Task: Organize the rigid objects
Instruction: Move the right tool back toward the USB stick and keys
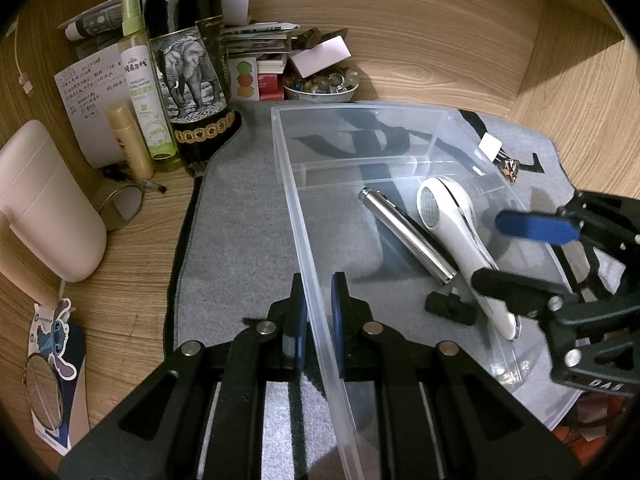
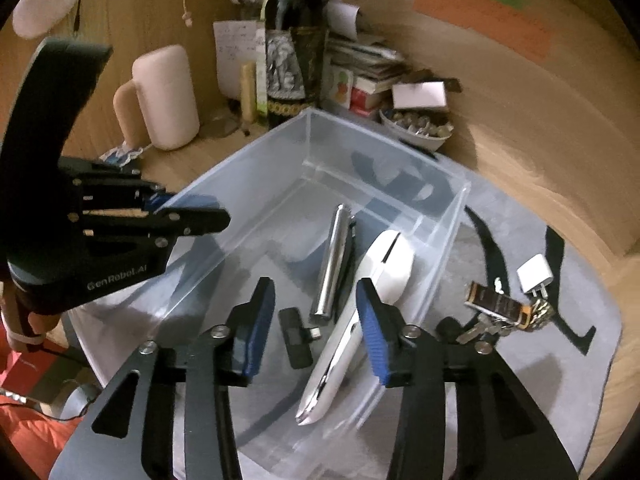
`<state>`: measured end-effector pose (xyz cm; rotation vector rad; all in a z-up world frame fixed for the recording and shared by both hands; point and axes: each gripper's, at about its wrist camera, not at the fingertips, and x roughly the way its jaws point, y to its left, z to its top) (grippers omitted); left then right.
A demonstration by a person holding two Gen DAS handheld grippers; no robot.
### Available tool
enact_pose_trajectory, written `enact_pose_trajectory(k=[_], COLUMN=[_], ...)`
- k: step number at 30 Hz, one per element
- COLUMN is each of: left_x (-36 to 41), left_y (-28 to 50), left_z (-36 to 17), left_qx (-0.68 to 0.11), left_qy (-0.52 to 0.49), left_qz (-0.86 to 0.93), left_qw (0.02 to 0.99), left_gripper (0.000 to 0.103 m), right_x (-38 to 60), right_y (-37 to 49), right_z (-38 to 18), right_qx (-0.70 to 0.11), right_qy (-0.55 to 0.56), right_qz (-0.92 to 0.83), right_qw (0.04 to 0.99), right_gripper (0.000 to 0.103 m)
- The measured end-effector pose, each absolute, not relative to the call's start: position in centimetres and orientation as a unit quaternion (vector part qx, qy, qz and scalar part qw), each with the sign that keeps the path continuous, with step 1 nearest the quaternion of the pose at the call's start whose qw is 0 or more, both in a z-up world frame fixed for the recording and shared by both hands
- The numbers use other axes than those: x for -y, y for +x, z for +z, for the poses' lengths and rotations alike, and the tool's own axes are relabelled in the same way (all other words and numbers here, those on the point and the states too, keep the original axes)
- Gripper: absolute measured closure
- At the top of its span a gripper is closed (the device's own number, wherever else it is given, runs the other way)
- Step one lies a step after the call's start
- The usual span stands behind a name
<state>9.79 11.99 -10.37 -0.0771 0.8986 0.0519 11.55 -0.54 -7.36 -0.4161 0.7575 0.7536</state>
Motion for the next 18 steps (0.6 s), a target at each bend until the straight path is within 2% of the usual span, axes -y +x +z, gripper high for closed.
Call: enact_pose_trajectory(k=[6, 18], left_x=[-12.0, -12.0], left_y=[9.8, 9.8], left_z=[-10.4, -10.4], left_qx=[-0.434, -0.434], left_qy=[-0.037, -0.038], left_qz=[0.025, 0.024], left_qw=[0.900, 0.900], left_gripper=[0.092, 0.092], right_x=[1.8, 6.2], right_y=[11.8, 13.7], right_z=[-5.8, -2.6], right_qx=[-0.336, -0.294], right_qy=[-0.180, -0.133], right_qz=[0.341, 0.281], right_qw=[0.859, 0.904], right_gripper=[0.048, 0.041])
